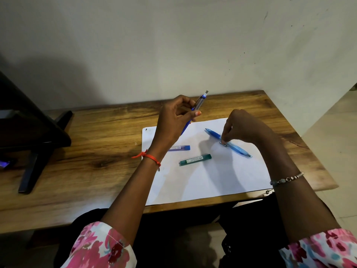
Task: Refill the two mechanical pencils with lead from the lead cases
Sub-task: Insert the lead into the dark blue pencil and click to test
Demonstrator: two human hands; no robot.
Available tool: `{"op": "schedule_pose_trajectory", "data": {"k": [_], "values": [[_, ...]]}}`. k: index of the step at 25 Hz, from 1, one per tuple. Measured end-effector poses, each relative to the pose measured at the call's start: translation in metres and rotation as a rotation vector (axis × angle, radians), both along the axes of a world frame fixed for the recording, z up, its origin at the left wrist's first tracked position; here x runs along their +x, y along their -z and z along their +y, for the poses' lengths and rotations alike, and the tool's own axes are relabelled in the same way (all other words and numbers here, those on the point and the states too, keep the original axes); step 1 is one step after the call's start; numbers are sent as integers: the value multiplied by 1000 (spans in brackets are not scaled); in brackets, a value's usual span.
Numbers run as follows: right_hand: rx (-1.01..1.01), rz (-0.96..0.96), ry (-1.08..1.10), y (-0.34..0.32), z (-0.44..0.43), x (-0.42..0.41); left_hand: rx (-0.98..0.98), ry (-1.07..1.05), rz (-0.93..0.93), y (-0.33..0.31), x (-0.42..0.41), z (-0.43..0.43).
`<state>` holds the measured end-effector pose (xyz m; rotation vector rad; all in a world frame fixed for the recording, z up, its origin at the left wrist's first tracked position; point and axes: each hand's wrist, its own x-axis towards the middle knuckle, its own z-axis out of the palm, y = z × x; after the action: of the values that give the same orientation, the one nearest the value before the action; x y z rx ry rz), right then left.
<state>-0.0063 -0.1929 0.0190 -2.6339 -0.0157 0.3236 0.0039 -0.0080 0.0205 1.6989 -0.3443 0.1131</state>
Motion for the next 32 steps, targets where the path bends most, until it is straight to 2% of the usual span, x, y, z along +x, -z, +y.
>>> {"op": "schedule_pose_trajectory", "data": {"k": [10,12,14,18,20,25,32], "values": [[-103,82,-44,8,8,1,11,3,-7,-1,-2,-1],[-61,47,-68,2,9,0,12,0,-5,0,-2,-1],[183,-118,-17,-9,9,-1,10,-2,2,0,-1,-1],[1097,-455,142,-29,7,-6,8,10,7,0,0,-2],[1273,-511,173,-30,9,-7,20,10,0,1,0,-2],[1163,-608,180,-28,18,-5,16,29,-1,1,-1,-2],[1030,-633,120,-29,21,-9,43,26,-6,1,-1,-3]]}}
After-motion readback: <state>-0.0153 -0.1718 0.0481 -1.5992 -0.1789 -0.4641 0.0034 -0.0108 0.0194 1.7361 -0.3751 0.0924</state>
